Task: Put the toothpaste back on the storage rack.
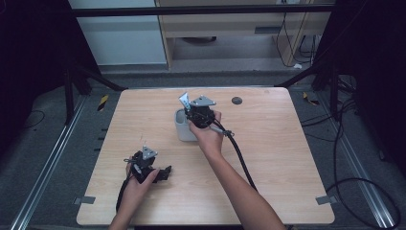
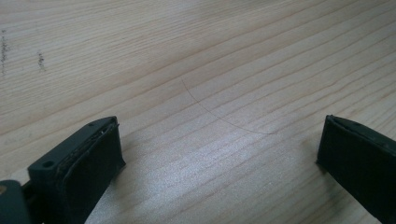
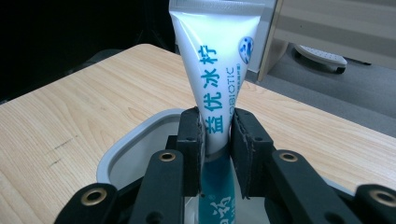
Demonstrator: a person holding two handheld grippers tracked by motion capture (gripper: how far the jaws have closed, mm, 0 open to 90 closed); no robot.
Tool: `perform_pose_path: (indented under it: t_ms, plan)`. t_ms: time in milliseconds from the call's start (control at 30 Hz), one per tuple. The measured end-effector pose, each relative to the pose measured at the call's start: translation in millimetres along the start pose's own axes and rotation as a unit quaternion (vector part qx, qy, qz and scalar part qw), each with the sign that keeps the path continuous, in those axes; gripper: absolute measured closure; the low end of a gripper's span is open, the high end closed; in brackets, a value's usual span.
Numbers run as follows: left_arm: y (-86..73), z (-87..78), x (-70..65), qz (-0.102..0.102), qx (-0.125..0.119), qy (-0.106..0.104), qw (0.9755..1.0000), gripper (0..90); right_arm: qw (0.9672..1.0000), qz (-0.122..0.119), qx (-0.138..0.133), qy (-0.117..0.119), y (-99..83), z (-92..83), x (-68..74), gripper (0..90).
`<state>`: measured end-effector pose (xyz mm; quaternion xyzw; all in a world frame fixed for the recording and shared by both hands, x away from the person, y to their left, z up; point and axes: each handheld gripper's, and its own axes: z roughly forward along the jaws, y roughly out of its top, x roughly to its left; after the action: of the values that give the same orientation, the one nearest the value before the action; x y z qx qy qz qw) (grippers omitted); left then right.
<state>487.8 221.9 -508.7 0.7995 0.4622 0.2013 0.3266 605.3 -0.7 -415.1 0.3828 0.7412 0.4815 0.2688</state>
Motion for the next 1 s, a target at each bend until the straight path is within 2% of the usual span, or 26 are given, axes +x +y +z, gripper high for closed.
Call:
perform_pose_path:
  t_ms: [800, 1000]
  plan:
    - [0.4, 0.7, -0.4, 0.001, -0.002, -0.002, 1.0, 0.0, 0.9999, -0.006, 0.011, 0.009, 4.3, -5.5, -5.3, 72.1]
    - [0.4, 0.7, -0.3, 0.001, -0.002, -0.002, 1.0, 0.0, 0.9999, -0.01, 0.008, 0.008, 7.0, -11.3, -5.8, 70.8]
